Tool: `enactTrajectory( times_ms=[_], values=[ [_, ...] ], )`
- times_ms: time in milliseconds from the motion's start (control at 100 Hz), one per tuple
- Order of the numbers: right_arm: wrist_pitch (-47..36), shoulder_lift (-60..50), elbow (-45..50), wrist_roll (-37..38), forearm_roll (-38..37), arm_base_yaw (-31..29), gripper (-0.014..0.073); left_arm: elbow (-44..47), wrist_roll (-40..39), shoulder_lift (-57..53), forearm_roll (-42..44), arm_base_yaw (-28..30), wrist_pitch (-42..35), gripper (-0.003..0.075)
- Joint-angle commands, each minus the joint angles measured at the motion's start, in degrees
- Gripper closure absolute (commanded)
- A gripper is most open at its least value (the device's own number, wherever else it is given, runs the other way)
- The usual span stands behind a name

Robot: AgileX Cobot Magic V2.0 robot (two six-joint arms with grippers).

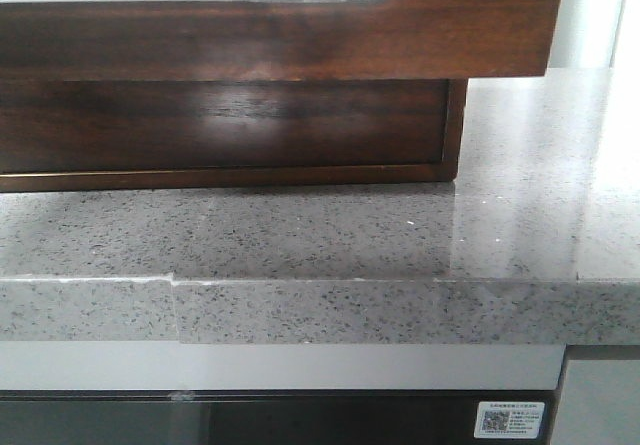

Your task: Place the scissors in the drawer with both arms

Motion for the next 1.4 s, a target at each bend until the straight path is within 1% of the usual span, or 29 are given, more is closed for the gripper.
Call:
enactTrajectory(
  times_ms=[0, 100, 310, 430, 540, 610, 680, 800, 920, 1020, 1100, 1190, 1250, 1300, 1340, 1390],
  values=[
    [-1.27, -1.98, -1.43, -0.04, -2.17, -0.09, 0.0363, -1.82, -0.09, 0.70, -1.66, -0.44, -4.21, 0.0283],
    [-0.72, -2.89, -2.18, 3.19, -2.30, -0.09, 0.0363, -1.82, -0.09, 0.70, -1.66, -0.44, -4.21, 0.0283],
    [1.44, -8.76, -6.11, 14.78, -2.30, -0.09, 0.0363, -1.82, -0.09, 0.70, -1.66, -0.44, -5.17, 0.0283],
    [2.61, -14.52, -5.81, 23.21, -2.42, -0.47, 0.0363, -1.82, -0.09, 0.70, -1.66, -0.44, -5.75, 0.0283],
    [2.30, -19.83, -2.92, 29.88, -2.31, -1.88, 0.0363, -1.82, -0.09, 0.70, -1.66, -0.44, -5.75, 0.0283],
    [-0.02, -23.89, 1.44, 33.65, -2.22, -3.17, 0.0363, -1.82, -0.09, 0.70, -1.66, -0.44, -5.75, 0.0283],
    [-3.50, -28.23, 7.71, 37.13, -2.22, -4.74, 0.0363, -1.82, -0.09, 0.70, -1.66, -0.44, -5.75, 0.0283],
    [-10.80, -36.25, 21.79, 42.05, -2.22, -7.68, 0.0363, -1.82, -0.09, 0.70, -1.66, -0.44, -5.87, 0.0283],
    [-20.33, -44.97, 35.66, 46.81, -2.08, -8.78, 0.0363, -1.82, -0.09, 0.70, -1.66, -0.44, -5.97, 0.0283],
    [-29.34, -51.71, 46.11, 47.67, -1.41, -8.78, 0.0363, -1.82, -0.09, 0.70, -1.66, -0.44, -5.97, 0.0285],
    [-34.83, -56.12, 52.85, 47.78, -1.26, -8.78, 0.0364, -1.82, -0.09, 0.70, -1.66, -0.44, -5.97, 0.0304],
    [-39.15, -59.77, 58.45, 47.78, -1.26, -8.78, 0.0367, -1.82, -0.09, 0.70, -1.66, -0.44, -5.97, 0.0343],
    [-39.87, -61.22, 60.56, 47.78, -1.26, -8.78, 0.0396, -1.82, -0.09, 0.70, -1.66, -0.44, -5.97, 0.0389],
    [-39.87, -61.72, 61.34, 47.78, -1.26, -8.78, 0.0446, -1.82, -0.09, 0.70, -1.66, -0.44, -5.97, 0.0438],
    [-39.75, -61.71, 61.61, 47.78, -1.26, -8.78, 0.0506, -1.82, -0.09, 0.70, -1.66, -0.44, -5.97, 0.0481],
    [-39.60, -61.71, 61.61, 47.78, -1.26, -8.78, 0.0584, -1.82, -0.09, 0.70, -1.66, -0.44, -5.97, 0.0556]
  ],
)
